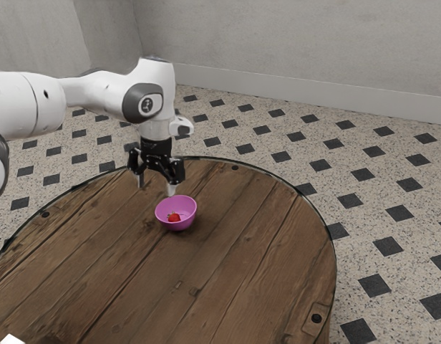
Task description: Take strawberry from the bowl
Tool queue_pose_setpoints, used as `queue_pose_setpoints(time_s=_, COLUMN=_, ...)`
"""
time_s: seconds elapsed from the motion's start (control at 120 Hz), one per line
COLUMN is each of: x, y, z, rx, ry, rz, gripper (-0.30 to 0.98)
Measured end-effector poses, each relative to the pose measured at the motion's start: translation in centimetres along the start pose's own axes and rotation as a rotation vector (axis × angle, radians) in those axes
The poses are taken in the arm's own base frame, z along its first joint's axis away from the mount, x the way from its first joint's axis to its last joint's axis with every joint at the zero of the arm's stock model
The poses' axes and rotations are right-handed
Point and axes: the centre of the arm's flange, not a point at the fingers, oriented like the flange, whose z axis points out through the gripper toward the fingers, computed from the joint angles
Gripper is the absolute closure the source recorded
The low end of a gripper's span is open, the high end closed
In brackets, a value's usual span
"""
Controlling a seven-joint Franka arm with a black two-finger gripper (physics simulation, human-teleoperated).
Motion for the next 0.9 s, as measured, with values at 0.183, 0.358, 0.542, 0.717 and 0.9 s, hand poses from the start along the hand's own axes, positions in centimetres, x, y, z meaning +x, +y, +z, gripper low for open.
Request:
queue_pose_setpoints(time_s=0.183, x=1.4, y=0.2, z=2.2, rx=-0.078, ry=0.022, rz=-0.179, gripper=0.00)
queue_pose_setpoints(time_s=0.358, x=2.2, y=0.1, z=2.7, rx=-0.122, ry=0.058, rz=-0.352, gripper=0.01)
queue_pose_setpoints(time_s=0.542, x=1.3, y=0.5, z=5.4, rx=-0.130, ry=0.040, rz=-0.472, gripper=0.33)
queue_pose_setpoints(time_s=0.717, x=2.6, y=-0.3, z=7.7, rx=-0.148, ry=0.087, rz=-0.574, gripper=0.48)
queue_pose_setpoints(time_s=0.9, x=3.5, y=0.6, z=8.3, rx=-0.171, ry=0.128, rz=-0.630, gripper=0.52)
